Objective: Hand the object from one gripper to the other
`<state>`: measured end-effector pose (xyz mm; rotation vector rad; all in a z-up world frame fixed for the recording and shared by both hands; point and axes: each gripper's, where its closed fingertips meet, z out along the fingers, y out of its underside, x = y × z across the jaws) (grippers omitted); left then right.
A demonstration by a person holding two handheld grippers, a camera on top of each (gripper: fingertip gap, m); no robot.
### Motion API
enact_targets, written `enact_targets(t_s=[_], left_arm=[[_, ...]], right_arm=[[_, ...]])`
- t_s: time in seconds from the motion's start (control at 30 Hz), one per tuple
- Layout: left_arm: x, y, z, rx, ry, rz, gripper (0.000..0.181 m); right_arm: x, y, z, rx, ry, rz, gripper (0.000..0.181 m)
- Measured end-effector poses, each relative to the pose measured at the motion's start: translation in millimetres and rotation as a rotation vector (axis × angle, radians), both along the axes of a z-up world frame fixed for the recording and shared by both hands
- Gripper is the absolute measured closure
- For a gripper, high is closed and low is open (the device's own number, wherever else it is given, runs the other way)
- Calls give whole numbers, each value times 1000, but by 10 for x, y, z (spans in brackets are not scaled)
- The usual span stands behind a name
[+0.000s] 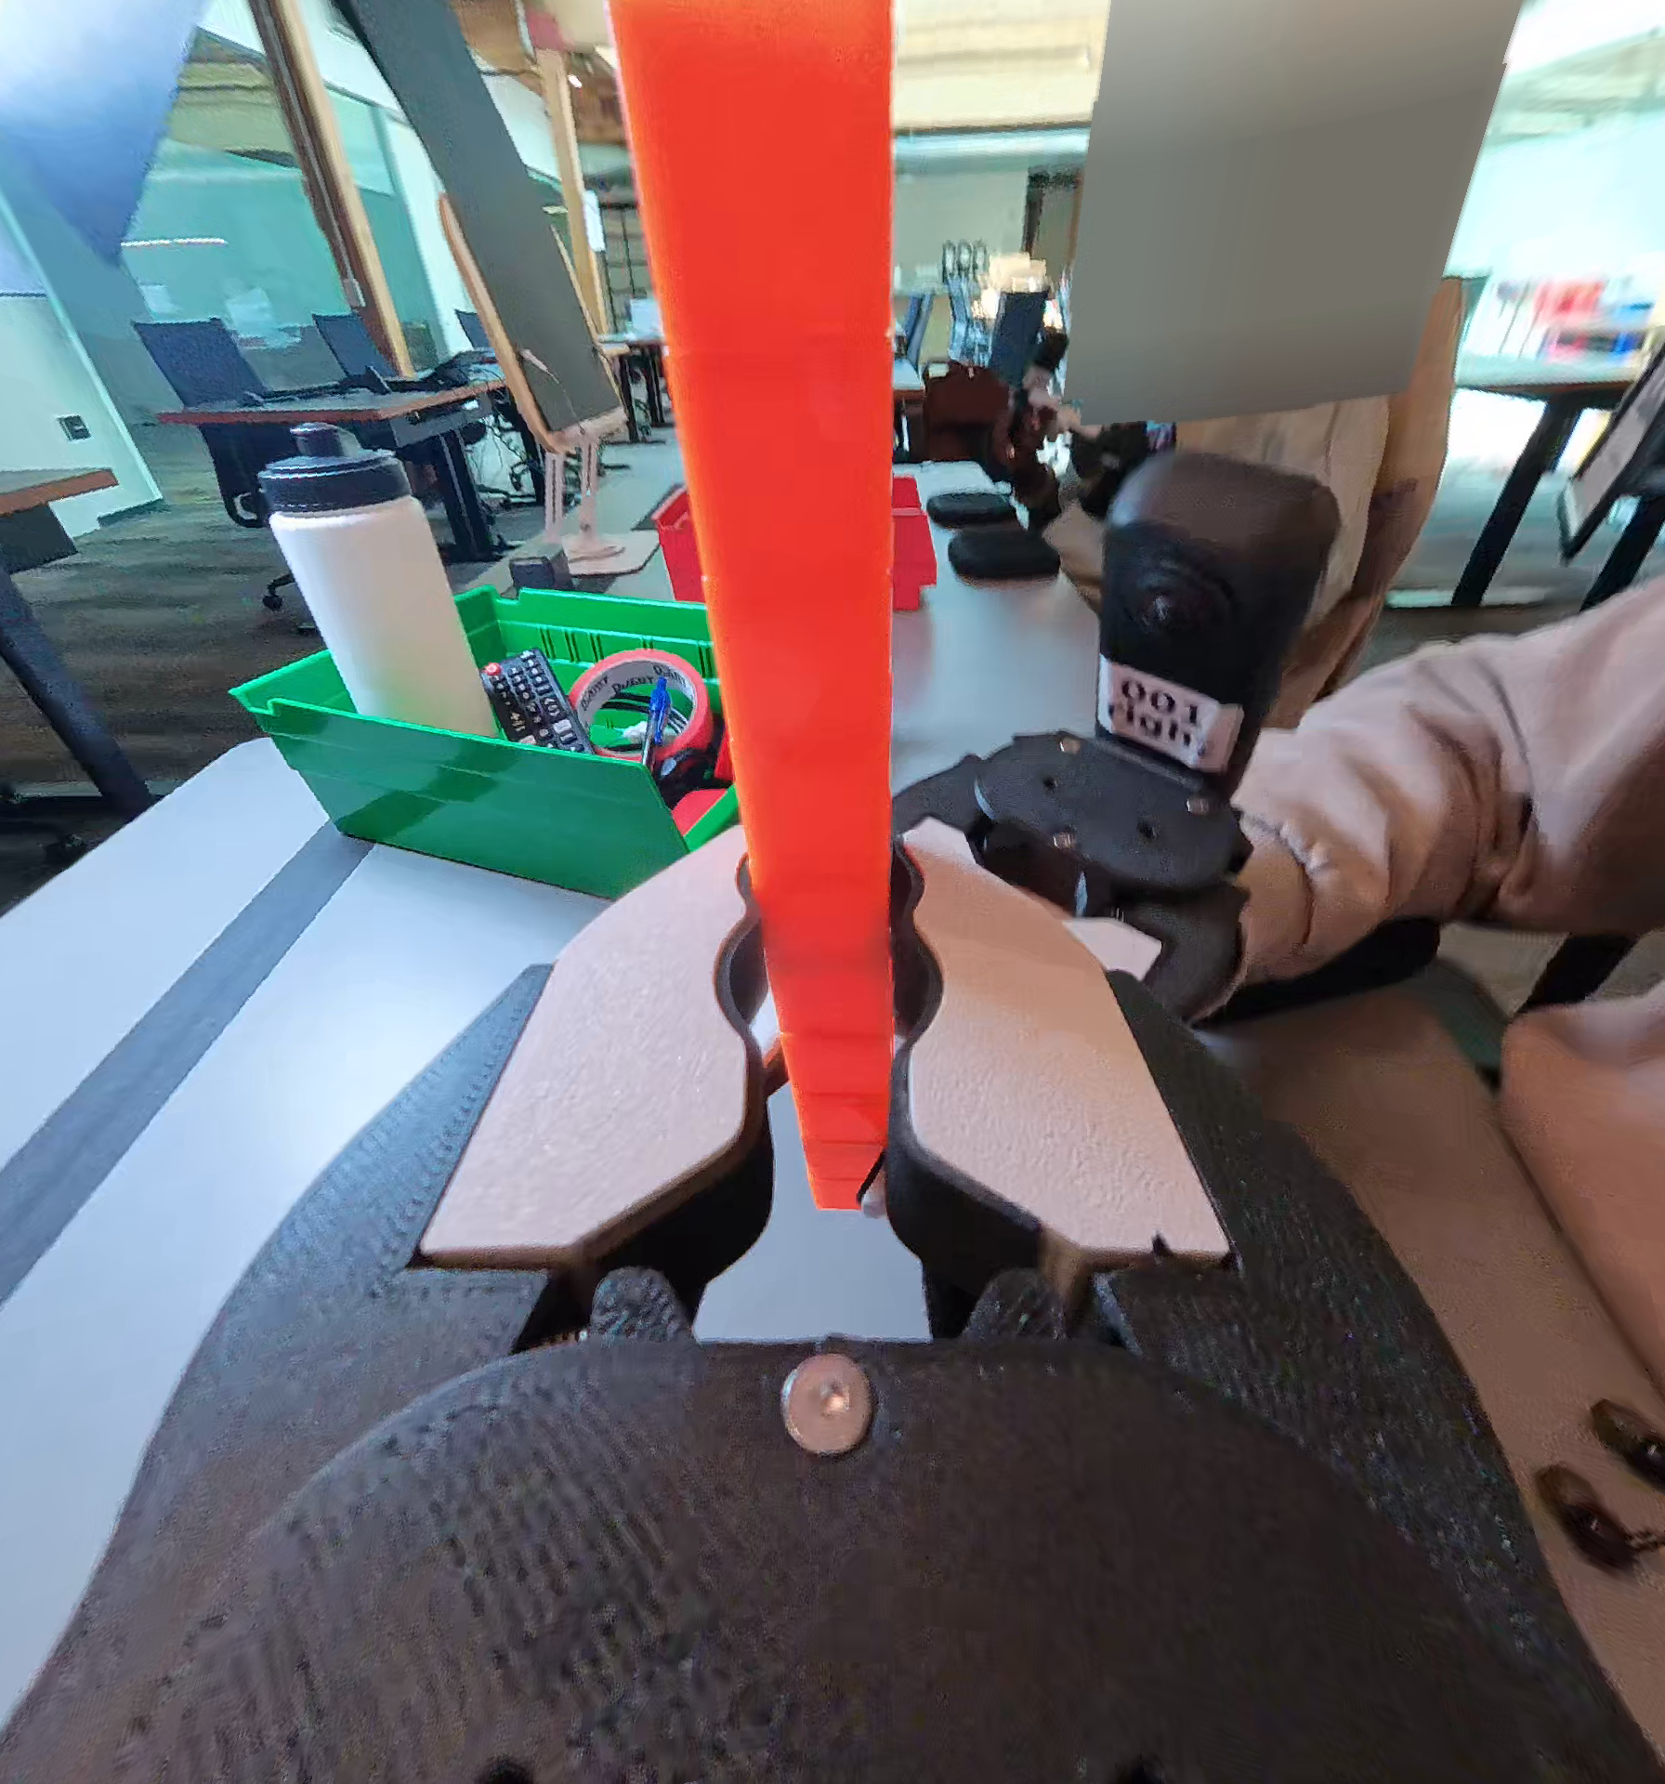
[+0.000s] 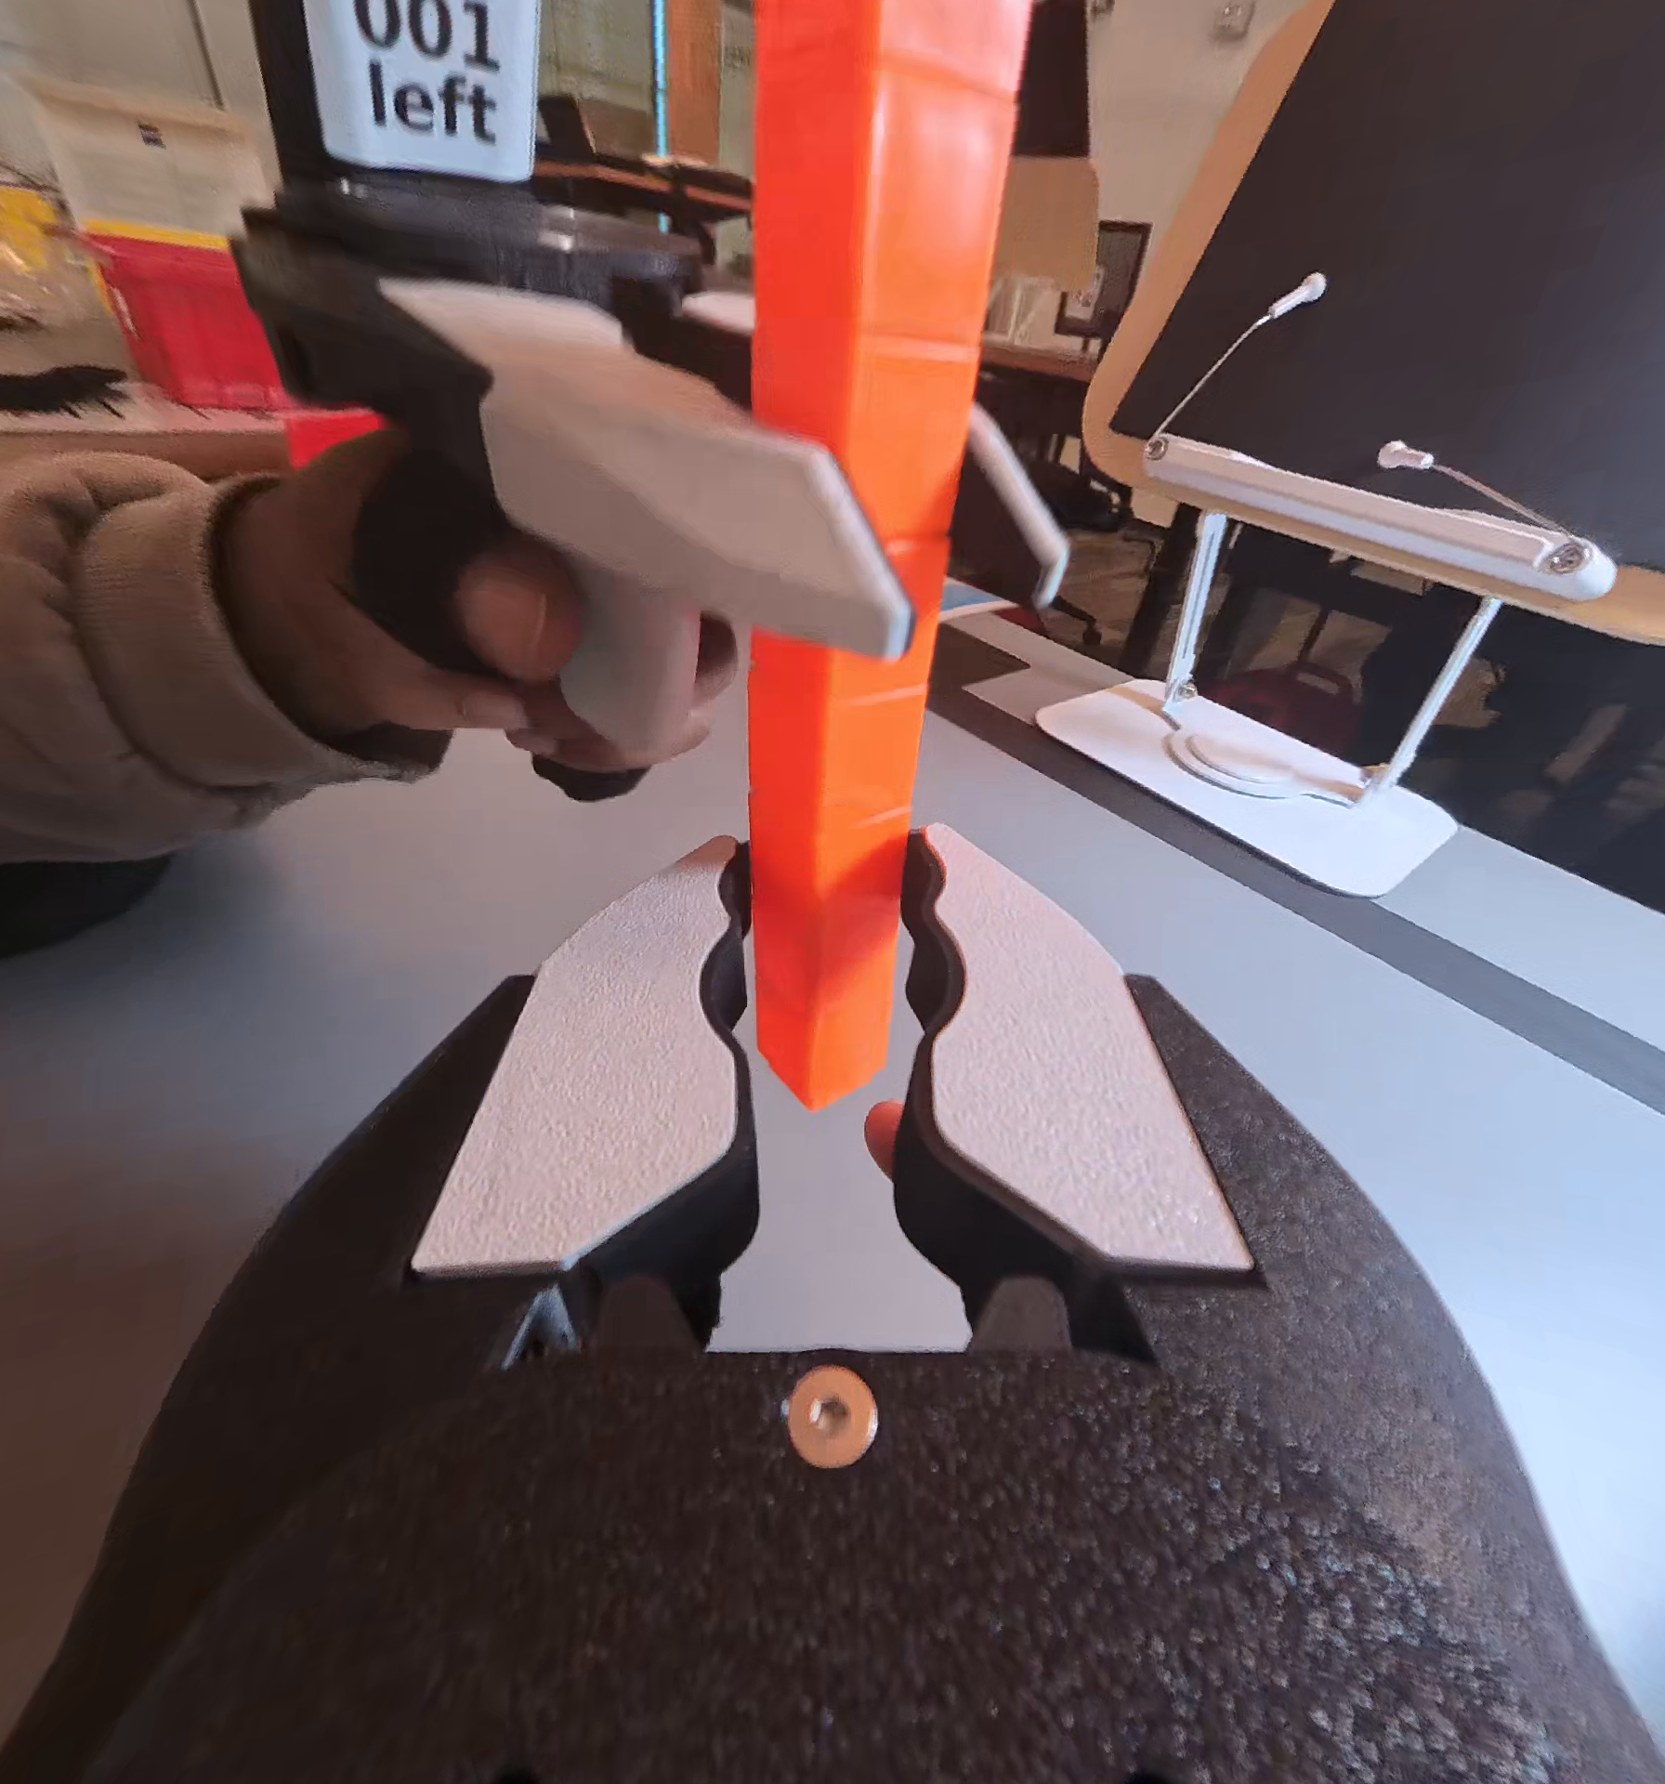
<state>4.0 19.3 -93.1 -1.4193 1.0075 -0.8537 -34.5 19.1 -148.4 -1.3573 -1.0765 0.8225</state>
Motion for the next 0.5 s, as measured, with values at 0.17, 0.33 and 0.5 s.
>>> enact_targets(t_s=[0.17, 0.33, 0.5], left_arm=[[50, -71, -43, 2, -39, -56, 159], [32, -94, -53, -14, -46, -88, 158], [57, -148, 40, 2, -132, -117, 158]], right_arm=[[-2, -70, 52, 25, 0, 44, 152], [2, -128, 124, 6, 33, 117, 148], [62, -168, 218, 2, 50, 161, 154]])
